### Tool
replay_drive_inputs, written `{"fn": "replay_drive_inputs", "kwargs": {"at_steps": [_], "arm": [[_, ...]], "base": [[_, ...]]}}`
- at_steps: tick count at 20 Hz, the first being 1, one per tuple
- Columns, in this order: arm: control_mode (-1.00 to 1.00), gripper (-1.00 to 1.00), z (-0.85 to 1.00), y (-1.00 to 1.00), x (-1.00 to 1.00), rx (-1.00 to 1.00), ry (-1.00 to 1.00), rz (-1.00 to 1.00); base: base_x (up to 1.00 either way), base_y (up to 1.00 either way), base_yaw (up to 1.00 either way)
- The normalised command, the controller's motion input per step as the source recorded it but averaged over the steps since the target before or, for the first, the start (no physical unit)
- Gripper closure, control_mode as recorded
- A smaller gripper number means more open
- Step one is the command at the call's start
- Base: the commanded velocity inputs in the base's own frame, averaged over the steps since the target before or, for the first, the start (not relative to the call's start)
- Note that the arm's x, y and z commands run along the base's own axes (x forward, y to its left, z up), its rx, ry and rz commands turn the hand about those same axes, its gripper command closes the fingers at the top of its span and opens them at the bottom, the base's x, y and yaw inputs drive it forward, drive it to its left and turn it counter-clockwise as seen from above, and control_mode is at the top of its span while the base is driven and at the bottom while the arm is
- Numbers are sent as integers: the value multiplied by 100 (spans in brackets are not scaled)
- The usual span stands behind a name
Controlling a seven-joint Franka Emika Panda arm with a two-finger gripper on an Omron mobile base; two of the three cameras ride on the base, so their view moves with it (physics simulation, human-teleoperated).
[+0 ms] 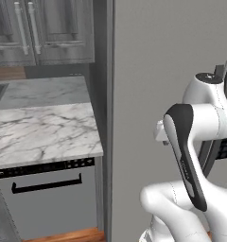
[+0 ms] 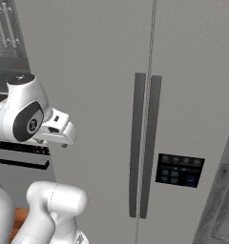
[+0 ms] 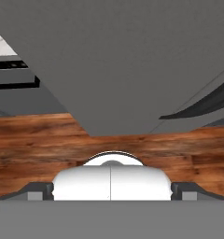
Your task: Open the freezer door, pick up the ice cube tray from the freezer, and place it on the dining counter.
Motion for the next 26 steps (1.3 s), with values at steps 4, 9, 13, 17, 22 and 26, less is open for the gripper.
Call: {"fn": "replay_drive_inputs", "kwargs": {"at_steps": [4,9,13,17,22,26], "arm": [[100,-100,0,0,0,0,0,0],[100,-100,0,0,0,0,0,0],[100,-100,0,0,0,0,0,0],[100,-100,0,0,0,0,0,0],[100,-100,0,0,0,0,0,0],[-100,-100,0,-13,-1,0,0,0]], "base": [[10,-11,-2],[1,0,0],[0,0,0],[0,0,0],[0,0,0],[0,0,0]]}}
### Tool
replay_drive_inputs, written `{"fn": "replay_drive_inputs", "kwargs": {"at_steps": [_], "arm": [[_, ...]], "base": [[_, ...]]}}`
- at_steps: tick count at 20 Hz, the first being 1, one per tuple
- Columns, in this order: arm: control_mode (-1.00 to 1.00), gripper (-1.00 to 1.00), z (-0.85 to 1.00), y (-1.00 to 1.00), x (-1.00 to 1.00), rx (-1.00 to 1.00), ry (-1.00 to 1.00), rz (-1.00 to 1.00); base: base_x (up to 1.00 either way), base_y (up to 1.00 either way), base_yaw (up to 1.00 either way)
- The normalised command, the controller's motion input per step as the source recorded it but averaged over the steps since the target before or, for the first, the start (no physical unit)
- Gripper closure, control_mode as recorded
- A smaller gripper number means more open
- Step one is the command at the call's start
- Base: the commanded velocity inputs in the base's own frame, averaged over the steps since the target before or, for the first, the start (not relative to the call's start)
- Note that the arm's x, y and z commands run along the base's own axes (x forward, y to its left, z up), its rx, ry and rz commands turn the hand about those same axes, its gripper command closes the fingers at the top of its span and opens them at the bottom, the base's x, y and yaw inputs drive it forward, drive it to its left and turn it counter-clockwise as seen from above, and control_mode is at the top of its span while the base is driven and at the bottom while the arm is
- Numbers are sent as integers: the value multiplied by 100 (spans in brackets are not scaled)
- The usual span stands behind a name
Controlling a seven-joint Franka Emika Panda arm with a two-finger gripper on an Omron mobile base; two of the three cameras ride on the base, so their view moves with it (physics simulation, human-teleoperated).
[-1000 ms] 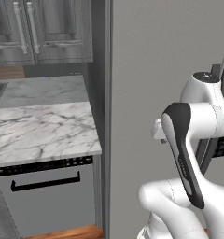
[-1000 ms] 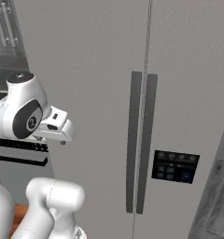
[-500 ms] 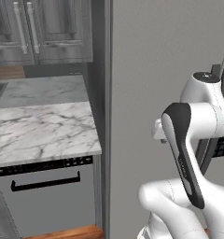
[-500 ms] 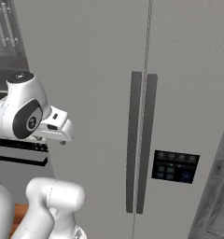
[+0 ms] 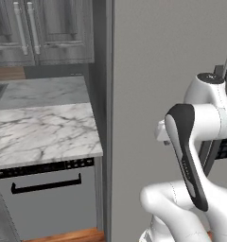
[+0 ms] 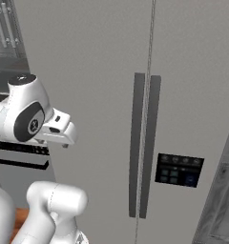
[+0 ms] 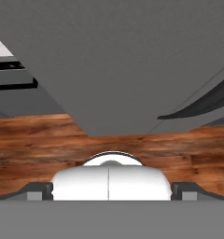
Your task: Open the freezer door, pick up the ice cube tray from the freezer, and place it on the dining counter.
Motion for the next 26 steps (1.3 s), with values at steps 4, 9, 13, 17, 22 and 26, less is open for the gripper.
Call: {"fn": "replay_drive_inputs", "kwargs": {"at_steps": [4,9,13,17,22,26], "arm": [[-100,-100,0,-57,-1,4,-11,2],[-100,-100,0,-62,-1,0,-24,2],[-100,-100,0,-65,-6,0,-34,5],[-100,-100,0,-62,-22,0,-39,1],[-100,-100,0,-55,-26,0,-38,0],[-100,-100,0,-43,-4,0,-34,0]], "base": [[0,0,0],[0,0,0],[0,0,0],[0,0,0],[0,0,0],[0,0,0]]}}
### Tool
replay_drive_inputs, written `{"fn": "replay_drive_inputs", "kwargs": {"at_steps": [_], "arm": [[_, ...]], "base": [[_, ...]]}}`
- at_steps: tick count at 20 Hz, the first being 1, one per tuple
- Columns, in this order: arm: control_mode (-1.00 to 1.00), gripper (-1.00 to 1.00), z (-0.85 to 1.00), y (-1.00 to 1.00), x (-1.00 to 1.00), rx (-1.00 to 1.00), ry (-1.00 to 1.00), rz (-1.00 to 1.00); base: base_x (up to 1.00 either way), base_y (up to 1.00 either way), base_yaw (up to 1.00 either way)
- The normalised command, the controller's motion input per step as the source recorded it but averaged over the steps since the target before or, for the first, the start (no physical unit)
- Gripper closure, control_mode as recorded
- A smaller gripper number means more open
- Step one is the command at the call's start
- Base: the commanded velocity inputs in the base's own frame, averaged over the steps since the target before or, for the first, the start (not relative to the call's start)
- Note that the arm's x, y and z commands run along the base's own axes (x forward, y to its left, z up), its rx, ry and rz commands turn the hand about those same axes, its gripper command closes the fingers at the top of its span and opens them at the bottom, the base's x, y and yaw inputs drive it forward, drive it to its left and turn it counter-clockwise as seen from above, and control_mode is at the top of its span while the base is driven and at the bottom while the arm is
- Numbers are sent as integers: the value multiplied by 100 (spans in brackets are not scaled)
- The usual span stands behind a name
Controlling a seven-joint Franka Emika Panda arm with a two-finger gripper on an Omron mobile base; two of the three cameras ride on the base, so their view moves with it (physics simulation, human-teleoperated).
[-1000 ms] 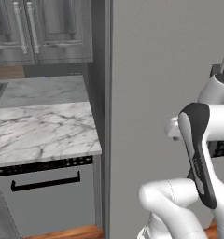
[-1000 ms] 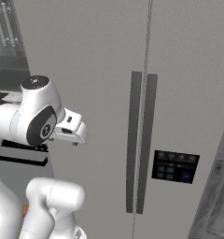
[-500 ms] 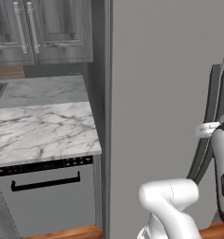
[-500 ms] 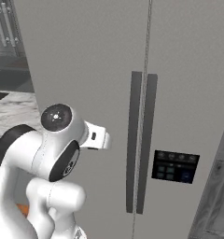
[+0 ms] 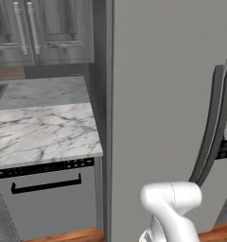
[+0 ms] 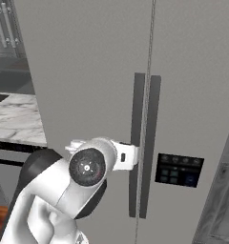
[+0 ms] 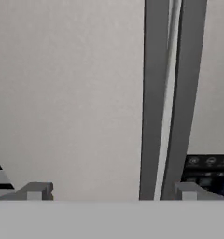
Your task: Open the freezer door, pick up the ice cube tray from the freezer, and place it on the dining counter.
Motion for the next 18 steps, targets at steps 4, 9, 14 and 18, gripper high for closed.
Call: {"fn": "replay_drive_inputs", "kwargs": {"at_steps": [4,9,14,18], "arm": [[-100,-100,0,-41,0,2,-33,0],[-100,-100,0,-38,0,2,-32,0],[-100,-100,0,-25,15,2,-31,0],[-100,-100,0,-2,38,0,-22,0]], "base": [[0,0,0],[0,0,0],[0,0,0],[0,0,0]]}}
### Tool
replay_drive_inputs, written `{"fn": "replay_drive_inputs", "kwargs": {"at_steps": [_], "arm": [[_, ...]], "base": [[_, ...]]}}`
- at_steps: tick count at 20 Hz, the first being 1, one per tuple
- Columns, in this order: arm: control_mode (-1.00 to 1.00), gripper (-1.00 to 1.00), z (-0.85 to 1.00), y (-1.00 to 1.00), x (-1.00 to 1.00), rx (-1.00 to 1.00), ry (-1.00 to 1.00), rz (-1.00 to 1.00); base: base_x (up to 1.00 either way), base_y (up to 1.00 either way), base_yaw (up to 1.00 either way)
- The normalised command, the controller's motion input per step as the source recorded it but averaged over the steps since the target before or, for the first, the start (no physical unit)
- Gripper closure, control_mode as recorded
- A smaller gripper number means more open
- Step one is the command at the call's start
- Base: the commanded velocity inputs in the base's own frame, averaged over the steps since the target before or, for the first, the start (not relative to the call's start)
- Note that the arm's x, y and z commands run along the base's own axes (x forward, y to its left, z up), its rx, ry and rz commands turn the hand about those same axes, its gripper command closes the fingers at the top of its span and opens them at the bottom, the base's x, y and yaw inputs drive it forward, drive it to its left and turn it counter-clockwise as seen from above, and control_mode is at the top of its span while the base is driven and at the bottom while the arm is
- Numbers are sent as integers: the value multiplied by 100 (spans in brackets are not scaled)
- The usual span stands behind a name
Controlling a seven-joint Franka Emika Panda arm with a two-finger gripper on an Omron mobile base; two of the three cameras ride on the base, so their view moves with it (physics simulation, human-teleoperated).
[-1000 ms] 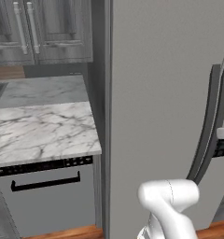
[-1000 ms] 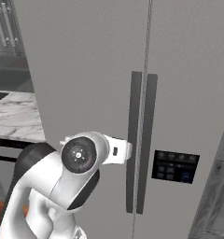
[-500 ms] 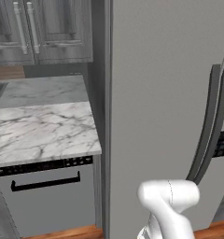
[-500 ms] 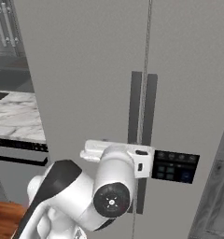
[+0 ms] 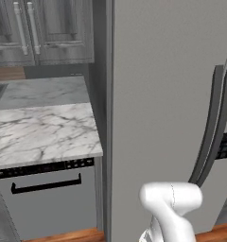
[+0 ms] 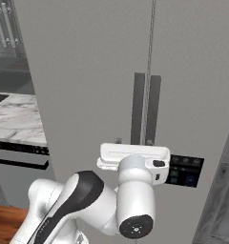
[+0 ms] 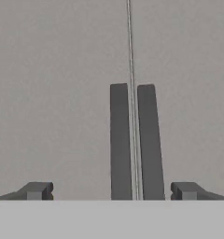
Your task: Open the freezer door, pick up the ice cube tray from the freezer, and place it on the dining counter.
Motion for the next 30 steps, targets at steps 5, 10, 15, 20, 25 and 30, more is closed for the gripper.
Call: {"fn": "replay_drive_inputs", "kwargs": {"at_steps": [5,10,15,20,25,30], "arm": [[-100,-100,0,0,57,0,-8,0],[-100,-100,-1,0,59,0,-2,0],[-100,-100,0,-15,28,0,0,0],[-100,-100,0,-21,5,0,0,0],[-100,-100,0,-17,11,0,0,0],[-100,-100,0,-11,21,0,0,0]], "base": [[0,0,0],[0,0,0],[0,0,0],[0,0,0],[0,0,0],[0,0,0]]}}
